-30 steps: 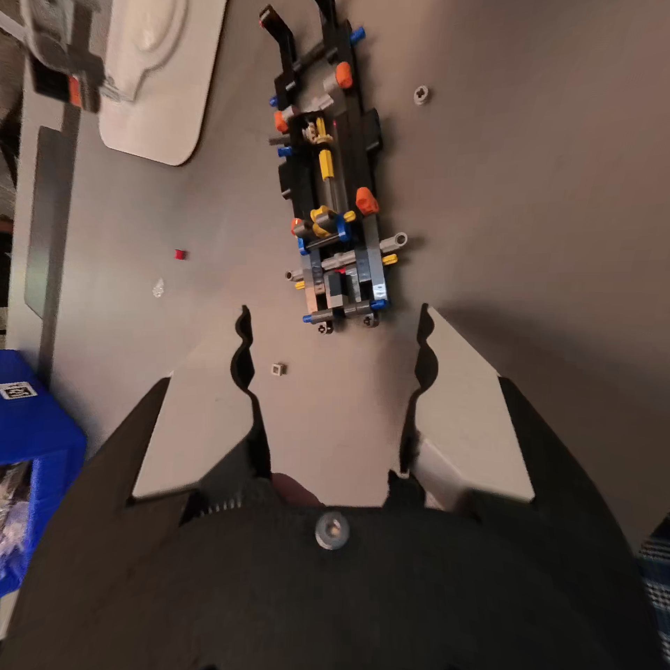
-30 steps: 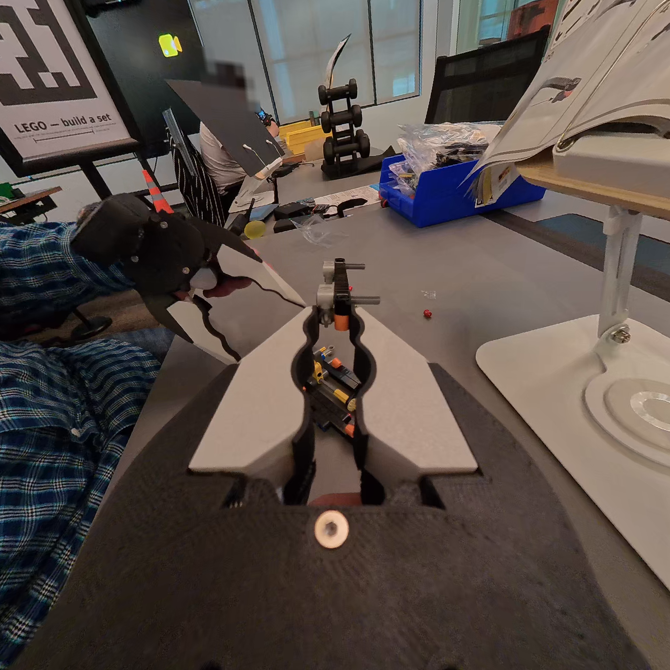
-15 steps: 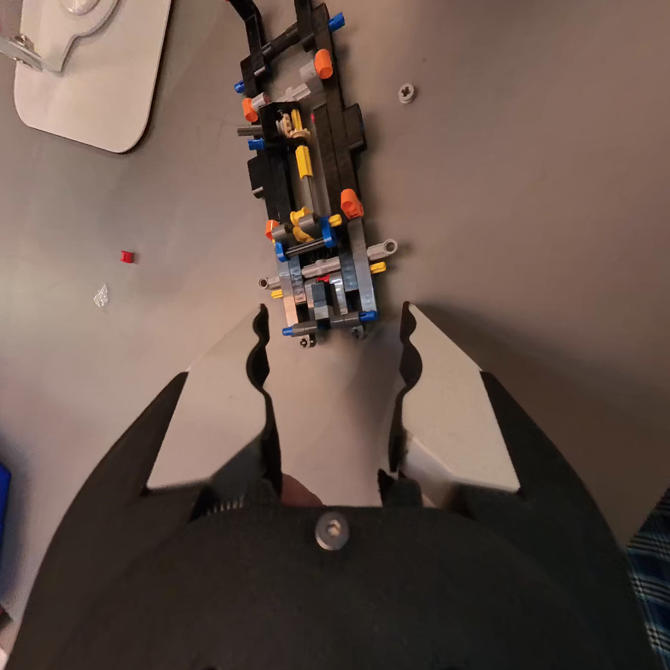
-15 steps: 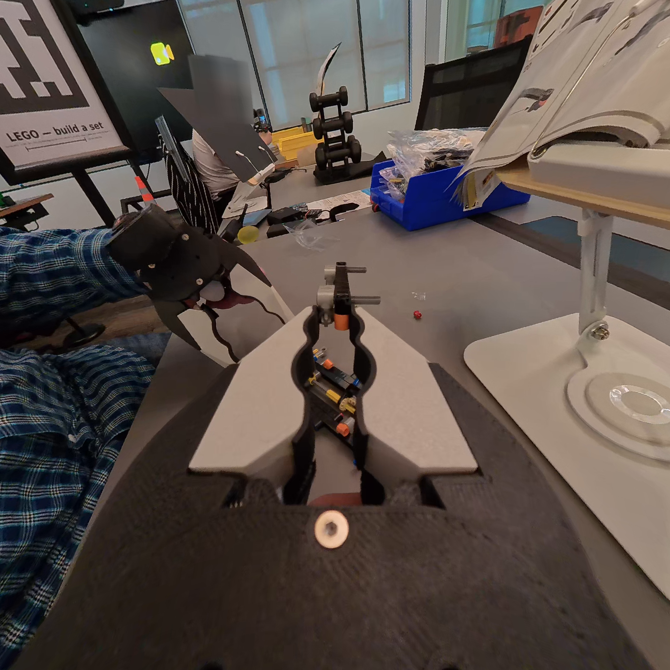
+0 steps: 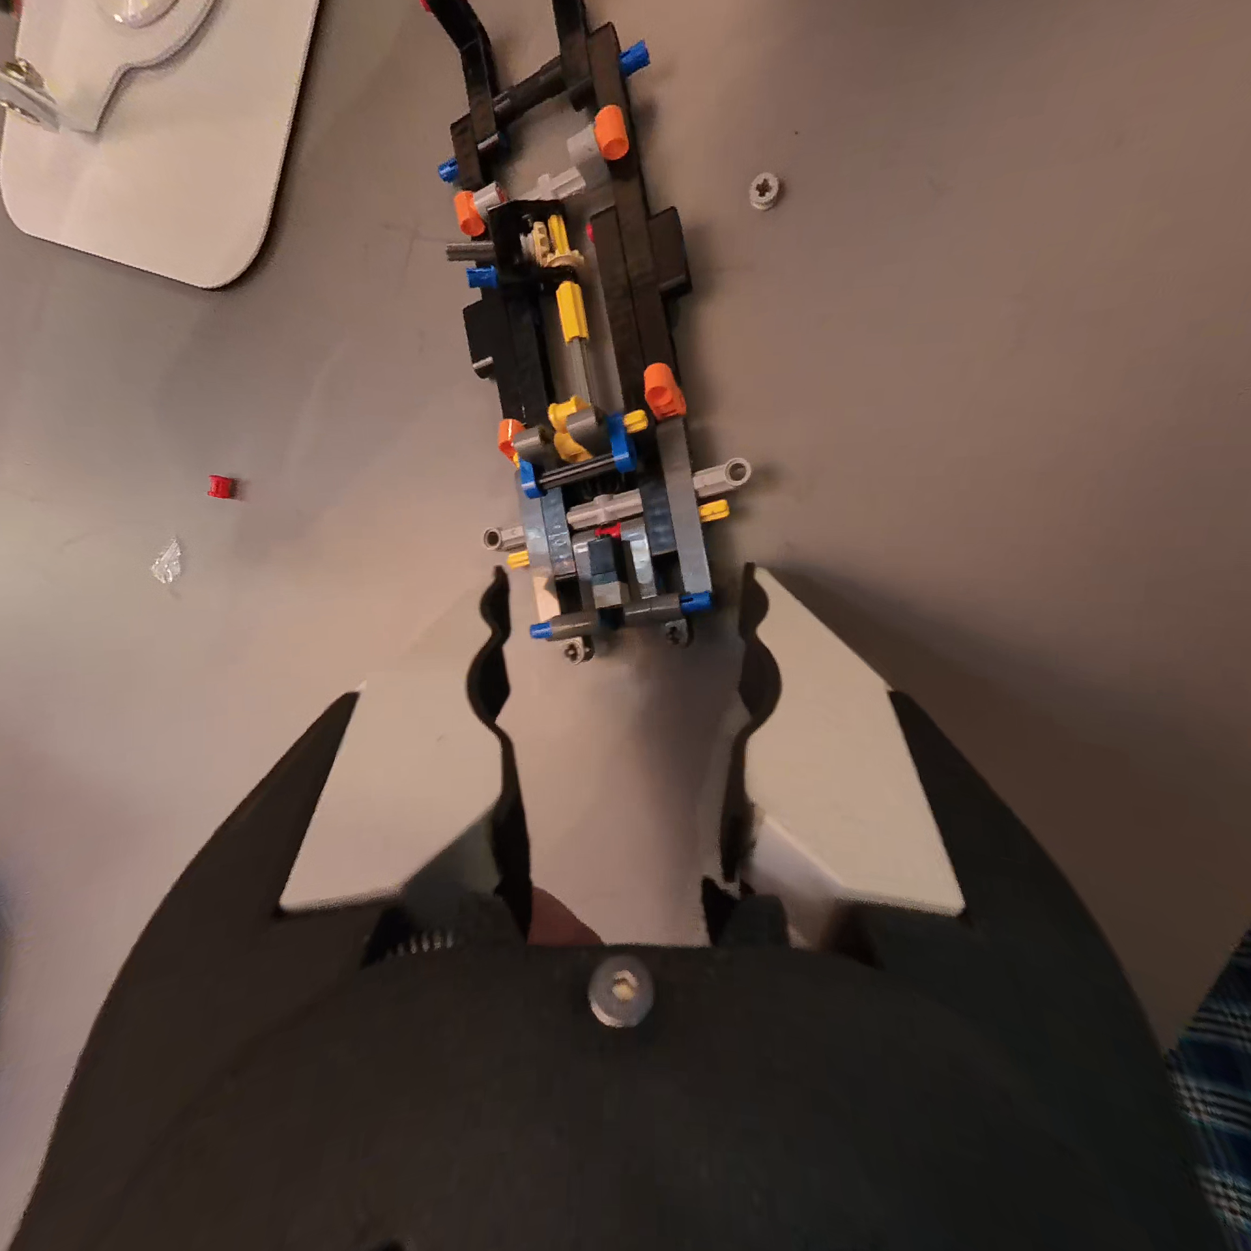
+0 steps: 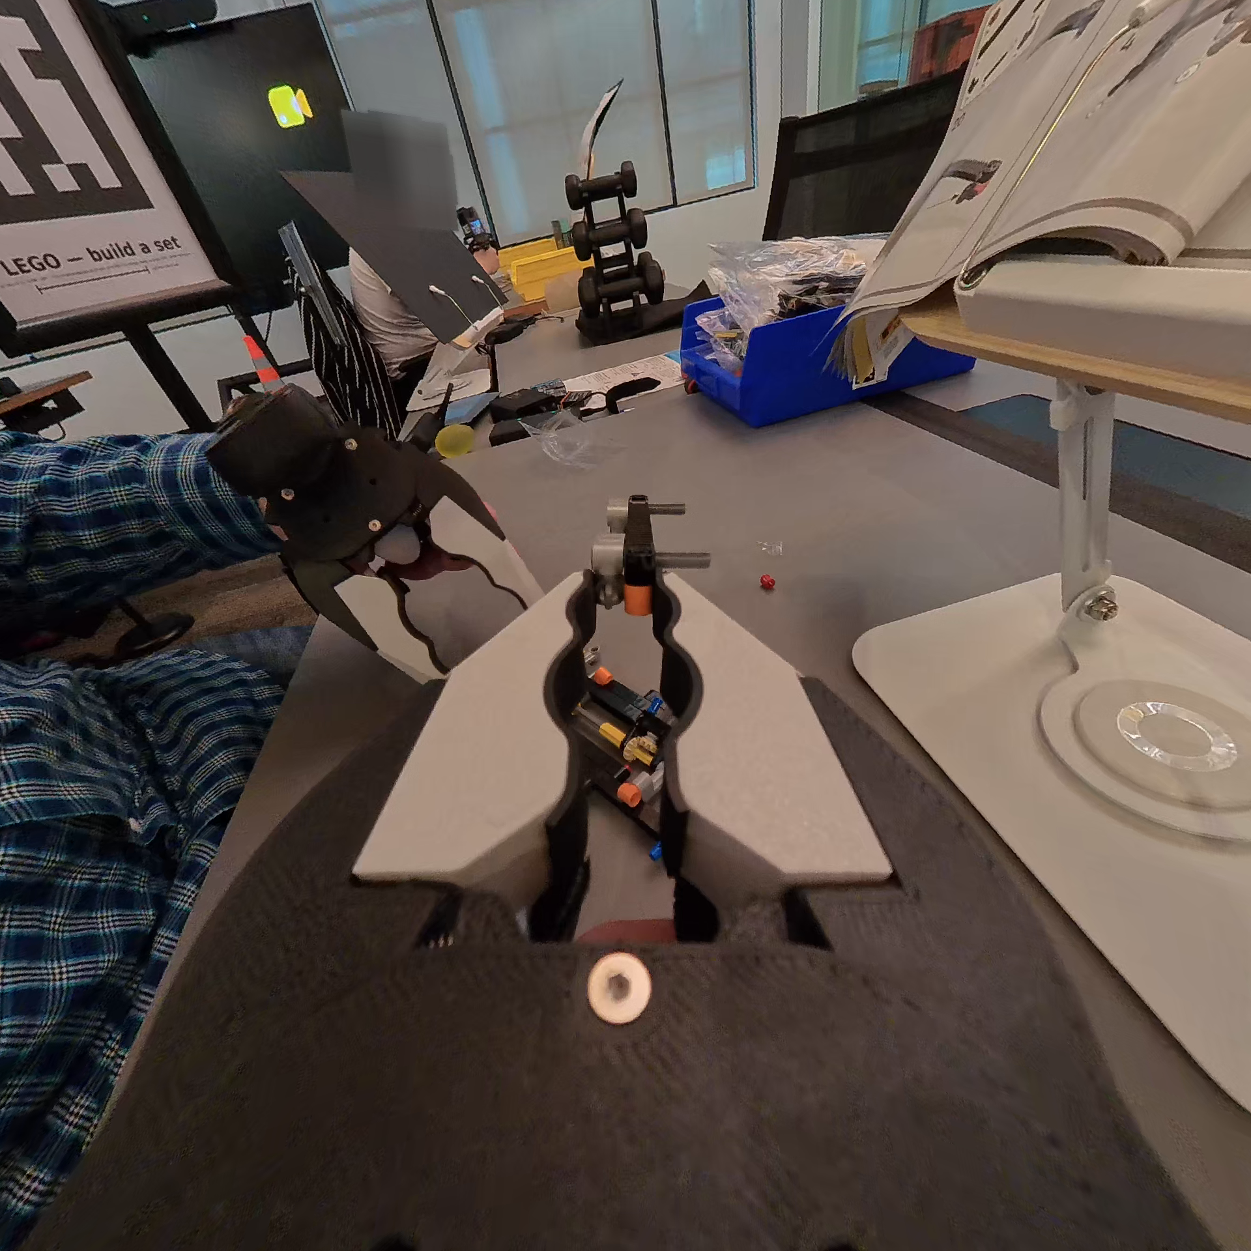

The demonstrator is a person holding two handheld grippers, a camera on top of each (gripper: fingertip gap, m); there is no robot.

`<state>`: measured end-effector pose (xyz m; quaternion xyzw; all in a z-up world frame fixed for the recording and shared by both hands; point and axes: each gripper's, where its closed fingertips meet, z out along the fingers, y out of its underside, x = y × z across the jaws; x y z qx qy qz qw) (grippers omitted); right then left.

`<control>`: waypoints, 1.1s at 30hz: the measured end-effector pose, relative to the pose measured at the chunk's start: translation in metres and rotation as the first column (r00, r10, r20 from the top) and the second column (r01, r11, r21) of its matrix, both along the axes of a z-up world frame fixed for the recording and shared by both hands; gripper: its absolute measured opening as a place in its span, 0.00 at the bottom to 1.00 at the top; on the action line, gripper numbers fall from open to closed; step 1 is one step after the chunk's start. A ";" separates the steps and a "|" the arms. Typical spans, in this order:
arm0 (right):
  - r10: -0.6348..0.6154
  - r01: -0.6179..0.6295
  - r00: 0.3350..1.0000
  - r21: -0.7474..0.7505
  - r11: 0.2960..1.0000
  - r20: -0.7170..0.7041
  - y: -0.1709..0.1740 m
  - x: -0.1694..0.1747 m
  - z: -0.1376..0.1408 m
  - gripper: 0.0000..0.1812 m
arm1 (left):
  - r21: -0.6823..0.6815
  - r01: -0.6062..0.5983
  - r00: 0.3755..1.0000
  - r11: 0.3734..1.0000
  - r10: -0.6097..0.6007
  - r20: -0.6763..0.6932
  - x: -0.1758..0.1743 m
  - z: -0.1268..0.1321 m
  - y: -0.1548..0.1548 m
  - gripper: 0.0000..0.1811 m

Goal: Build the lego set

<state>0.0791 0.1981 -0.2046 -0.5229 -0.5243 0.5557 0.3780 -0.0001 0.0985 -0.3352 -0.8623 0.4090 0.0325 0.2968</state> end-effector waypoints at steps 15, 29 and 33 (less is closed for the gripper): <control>0.000 0.000 1.000 -0.015 1.000 0.018 0.004 0.000 -0.006 0.08 | -0.151 0.014 0.980 0.988 0.017 0.199 0.005 -0.009 0.003 0.33; -0.013 0.012 0.999 0.023 1.000 0.038 0.015 0.012 -0.003 0.07 | -0.128 -0.007 0.978 0.992 0.034 0.205 0.004 -0.008 0.004 0.33; 0.043 -0.049 0.996 0.084 0.995 0.076 0.005 0.024 -0.006 0.07 | -0.118 -0.042 0.979 0.992 0.065 0.196 0.000 -0.007 0.004 0.33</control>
